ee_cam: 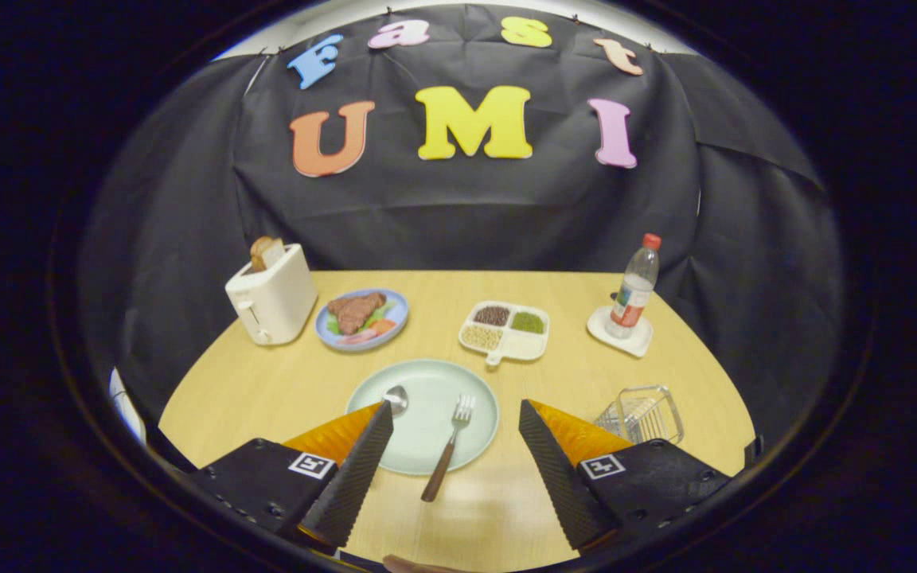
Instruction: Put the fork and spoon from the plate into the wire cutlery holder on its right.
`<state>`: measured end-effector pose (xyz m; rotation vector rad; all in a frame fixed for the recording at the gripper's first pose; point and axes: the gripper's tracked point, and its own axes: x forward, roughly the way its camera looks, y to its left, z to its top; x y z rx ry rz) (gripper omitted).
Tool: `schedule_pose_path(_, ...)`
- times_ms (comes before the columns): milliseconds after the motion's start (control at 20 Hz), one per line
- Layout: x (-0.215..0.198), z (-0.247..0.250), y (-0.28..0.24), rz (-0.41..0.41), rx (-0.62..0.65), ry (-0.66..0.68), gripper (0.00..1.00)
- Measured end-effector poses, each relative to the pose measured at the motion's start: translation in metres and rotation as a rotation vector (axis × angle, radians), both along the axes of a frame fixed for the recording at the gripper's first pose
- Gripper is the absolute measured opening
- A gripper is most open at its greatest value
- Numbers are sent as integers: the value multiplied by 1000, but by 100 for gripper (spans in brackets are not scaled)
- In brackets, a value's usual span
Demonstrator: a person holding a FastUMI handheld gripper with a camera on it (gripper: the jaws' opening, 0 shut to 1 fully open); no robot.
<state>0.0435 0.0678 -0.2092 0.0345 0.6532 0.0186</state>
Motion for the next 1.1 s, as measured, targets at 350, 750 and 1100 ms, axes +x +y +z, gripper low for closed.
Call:
schedule_pose_path(350,-7,-52,9,-9,29,191,95)
schedule_pose_path(750,-24,-93,16,-30,73,395,91)
schedule_pose_path(1100,-25,-116,18,-73,109,559,77)
